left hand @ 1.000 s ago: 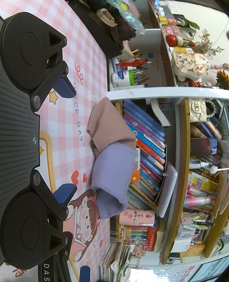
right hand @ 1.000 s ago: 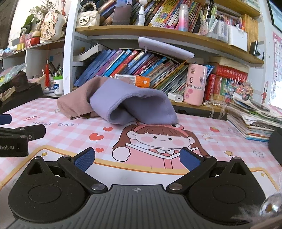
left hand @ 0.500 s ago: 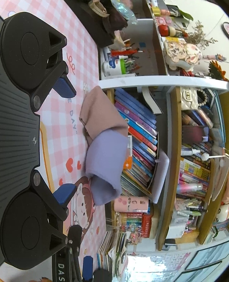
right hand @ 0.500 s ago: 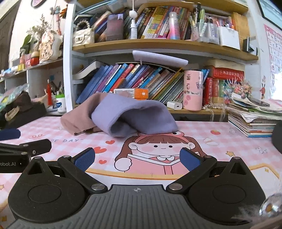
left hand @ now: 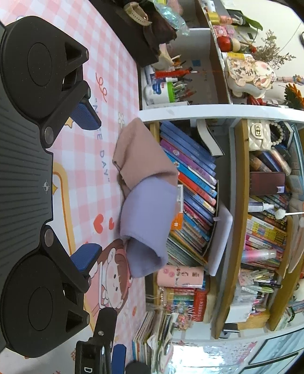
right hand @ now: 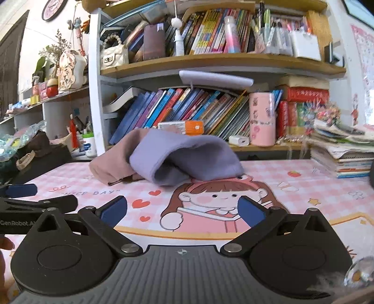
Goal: Fold clothes
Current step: 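Grasp the lavender sweater edge with the left gripper while the right gripper grasps beside it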
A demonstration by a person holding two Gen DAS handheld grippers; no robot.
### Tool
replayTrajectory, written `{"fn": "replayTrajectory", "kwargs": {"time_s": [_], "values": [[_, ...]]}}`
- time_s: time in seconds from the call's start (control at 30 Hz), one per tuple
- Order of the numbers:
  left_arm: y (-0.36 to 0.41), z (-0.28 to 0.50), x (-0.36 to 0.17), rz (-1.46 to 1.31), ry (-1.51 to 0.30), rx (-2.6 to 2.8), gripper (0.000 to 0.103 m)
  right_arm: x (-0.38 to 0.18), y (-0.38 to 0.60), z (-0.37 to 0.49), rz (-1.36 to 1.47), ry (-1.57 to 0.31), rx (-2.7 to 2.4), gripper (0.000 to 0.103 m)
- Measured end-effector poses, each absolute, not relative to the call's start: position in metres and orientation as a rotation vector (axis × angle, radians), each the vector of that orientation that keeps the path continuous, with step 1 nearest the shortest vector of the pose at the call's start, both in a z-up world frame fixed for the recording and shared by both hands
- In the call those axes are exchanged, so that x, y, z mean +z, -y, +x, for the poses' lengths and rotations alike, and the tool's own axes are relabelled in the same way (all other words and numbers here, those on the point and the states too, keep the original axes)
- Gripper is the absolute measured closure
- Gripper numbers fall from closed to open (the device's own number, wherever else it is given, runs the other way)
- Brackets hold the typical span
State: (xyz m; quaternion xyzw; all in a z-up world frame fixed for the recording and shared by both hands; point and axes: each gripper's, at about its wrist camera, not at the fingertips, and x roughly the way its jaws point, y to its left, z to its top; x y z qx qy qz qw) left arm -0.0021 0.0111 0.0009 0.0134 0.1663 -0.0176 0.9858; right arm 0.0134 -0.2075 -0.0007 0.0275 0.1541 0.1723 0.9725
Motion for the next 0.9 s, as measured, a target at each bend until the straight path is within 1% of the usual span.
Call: {"fn": "replayTrajectory", "kwargs": {"time_s": [0.1,0.2,0.3,0.37,0.4,0.5,0.6,0.77,0.8,0.83,0.87,0.9], "values": [[-0.012,0.010,-0.001,0.022,-0.403,-0.084,0.000,0.000,0.214,0.030,0.096,-0.355,0.406,0.005],[-0.008,0.026,-0.001,0.039,-0.450,-0.114,0.000,0.009,0.228,0.061,0.182,-0.392,0.438,0.012],[-0.001,0.039,0.002,0.054,-0.450,-0.163,0.000,0.016,0.243,0.106,0.310,-0.443,0.462,0.024],[0.006,0.050,0.007,0.060,-0.433,-0.192,0.000,0.015,0.250,0.137,0.389,-0.485,0.468,0.037],[0.011,0.056,0.009,0.076,-0.422,-0.197,0.000,0.014,0.253,0.152,0.433,-0.504,0.470,0.038],[0.029,0.077,0.016,0.139,-0.397,-0.198,0.000,0.004,0.262,0.191,0.601,-0.539,0.502,0.039],[0.048,0.104,0.019,0.214,-0.399,-0.180,0.001,-0.008,0.271,0.208,0.761,-0.522,0.551,0.039],[0.079,0.155,0.006,0.337,-0.421,-0.124,0.005,-0.021,0.282,0.212,0.825,-0.534,0.617,0.039],[0.083,0.164,0.001,0.367,-0.422,-0.104,0.009,-0.021,0.284,0.212,0.835,-0.531,0.625,0.038],[0.085,0.172,-0.002,0.384,-0.426,-0.091,0.017,-0.022,0.287,0.213,0.851,-0.532,0.632,0.037],[0.085,0.180,-0.004,0.396,-0.431,-0.080,0.026,-0.024,0.289,0.214,0.869,-0.534,0.640,0.034],[0.081,0.187,-0.006,0.390,-0.443,-0.079,0.052,-0.026,0.290,0.215,0.889,-0.537,0.647,0.033]]}}
